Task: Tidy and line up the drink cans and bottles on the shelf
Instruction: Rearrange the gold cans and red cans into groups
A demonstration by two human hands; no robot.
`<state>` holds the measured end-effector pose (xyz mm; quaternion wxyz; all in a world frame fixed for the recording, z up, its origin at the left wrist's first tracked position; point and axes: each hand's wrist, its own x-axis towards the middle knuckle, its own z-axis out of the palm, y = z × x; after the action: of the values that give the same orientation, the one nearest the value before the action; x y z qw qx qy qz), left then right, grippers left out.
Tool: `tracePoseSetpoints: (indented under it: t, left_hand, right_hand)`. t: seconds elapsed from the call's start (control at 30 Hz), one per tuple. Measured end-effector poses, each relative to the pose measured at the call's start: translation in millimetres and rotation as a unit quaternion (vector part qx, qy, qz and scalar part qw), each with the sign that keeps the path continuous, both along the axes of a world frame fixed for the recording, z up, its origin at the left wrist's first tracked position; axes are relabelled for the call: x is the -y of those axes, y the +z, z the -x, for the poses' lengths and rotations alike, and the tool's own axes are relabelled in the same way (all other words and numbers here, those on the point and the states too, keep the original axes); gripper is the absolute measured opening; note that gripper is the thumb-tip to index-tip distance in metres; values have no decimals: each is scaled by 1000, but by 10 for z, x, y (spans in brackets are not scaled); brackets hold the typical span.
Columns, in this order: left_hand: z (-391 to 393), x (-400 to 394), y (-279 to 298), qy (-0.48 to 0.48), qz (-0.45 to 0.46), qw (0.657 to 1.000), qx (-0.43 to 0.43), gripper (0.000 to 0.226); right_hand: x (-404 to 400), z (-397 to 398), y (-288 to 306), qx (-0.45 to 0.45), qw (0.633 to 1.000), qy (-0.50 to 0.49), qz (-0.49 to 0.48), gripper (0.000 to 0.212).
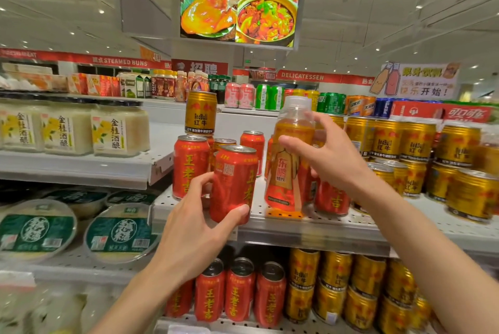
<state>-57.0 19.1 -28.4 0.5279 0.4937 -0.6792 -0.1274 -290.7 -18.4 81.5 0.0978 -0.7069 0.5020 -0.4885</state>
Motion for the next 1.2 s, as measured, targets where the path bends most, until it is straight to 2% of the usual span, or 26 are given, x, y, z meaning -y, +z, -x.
tracePoseSetpoints:
  t: [0.17,0.3,0.47,0.6,0.77,0.9,0.97,1.03,1.13,1.2]
  left_hand:
    - [330,38,31,5,23,999,29,64]
    - [542,114,39,23,27,998,43,69]
    - [711,196,84,29,-9,998,52,74]
    - [836,271,132,28,-34,997,67,83]
    - [912,327,227,37,-44,993,103,81]
    - [911,339,203,19,-30,994,103,85]
    - [867,331,142,-2,-15,997,71,87]
    - [807,282,59,-27,22,999,16,76]
    - [746,149,-53,-42,108,993,-11,45]
    - [756,26,-94,-96,84,992,-16,32]
  right_hand:
    - [-271,294,-72,29,999,11,-17,77]
    - [-451,507,-113,59,998,22,-26,70]
    - [-569,698,-152,79,996,32,-34,83]
    - [-590,796,-176,86,995,30,-36,80]
    - [-590,858,-243,94,994,33,-49,77]
    - [-588,832,-296,97,992,41,-64,73]
    - [-598,816,-328,105,991,45,-69,67]
    - [-631,790,-364,112,990,42,-74,68]
    - [-649,755,-450,121,989,28,-82,74]
    - [-655,716,-520,130,988,19,-84,77]
